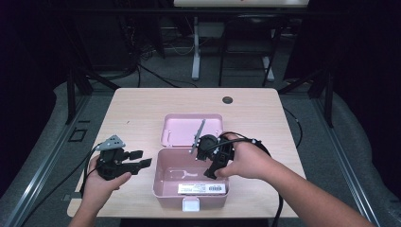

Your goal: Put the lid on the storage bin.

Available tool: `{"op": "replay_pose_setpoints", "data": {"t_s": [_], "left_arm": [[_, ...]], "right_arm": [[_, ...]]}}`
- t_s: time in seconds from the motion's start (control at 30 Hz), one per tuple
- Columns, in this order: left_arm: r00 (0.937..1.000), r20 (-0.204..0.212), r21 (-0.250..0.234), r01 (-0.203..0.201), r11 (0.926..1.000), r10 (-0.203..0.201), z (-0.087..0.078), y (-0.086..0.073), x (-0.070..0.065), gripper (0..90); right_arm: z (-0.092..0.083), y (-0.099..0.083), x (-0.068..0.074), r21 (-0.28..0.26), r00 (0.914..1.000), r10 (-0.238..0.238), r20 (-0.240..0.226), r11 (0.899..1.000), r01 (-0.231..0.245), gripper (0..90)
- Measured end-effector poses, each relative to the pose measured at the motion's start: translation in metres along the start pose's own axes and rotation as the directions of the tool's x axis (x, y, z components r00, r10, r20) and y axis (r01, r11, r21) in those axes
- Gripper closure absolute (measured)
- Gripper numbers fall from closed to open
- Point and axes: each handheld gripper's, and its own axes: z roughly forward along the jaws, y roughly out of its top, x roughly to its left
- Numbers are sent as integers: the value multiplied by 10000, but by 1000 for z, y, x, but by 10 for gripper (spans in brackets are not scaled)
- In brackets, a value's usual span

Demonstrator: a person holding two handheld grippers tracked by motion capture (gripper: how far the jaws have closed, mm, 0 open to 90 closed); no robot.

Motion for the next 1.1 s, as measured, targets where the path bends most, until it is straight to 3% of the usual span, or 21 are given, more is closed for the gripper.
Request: {"op": "replay_pose_setpoints", "data": {"t_s": [0.1, 0.2, 0.4, 0.53, 0.73, 0.9, 1.0, 1.1], "left_arm": [[10000, -18, 58, -96, 9999, 96, 1, 0, 0, 479], [9999, -64, 35, -123, 9999, 123, 1, 0, -1, 477], [9998, -110, -9, -155, 9999, 155, 2, 0, -1, 462], [9996, 30, 11, -286, 9996, 286, 4, 0, -4, 468], [9991, 112, -158, -406, 9990, 408, 4, 2, -8, 466], [9989, 185, -271, -426, 9987, 431, 3, 3, -10, 466], [9985, 215, -312, -497, 9983, 504, 4, 3, -12, 477], [9980, 189, -349, -592, 9976, 599, 4, 2, -14, 482]], "right_arm": [[0, -6, -4, -121, 9994, 155, 319, 9998, -152, 437], [-3, -13, -11, -612, 9971, 664, 379, 9961, -640, 444], [-6, -20, -19, -1277, 9850, 1410, 1000, 9835, -1278, 414], [-9, -23, -23, -2064, 9763, 1970, 894, 9626, -1754, 410], [-10, -27, -26, -2668, 9671, 2280, 1129, 9445, -1915, 375], [-11, -29, -28, -2829, 9615, 2424, 1294, 9384, -1985, 389], [-11, -31, -30, -3161, 9579, 2611, 1192, 9246, -2127, 400], [-8, -33, -31, -3274, 9546, 2740, 1170, 9181, -2234, 406]]}}
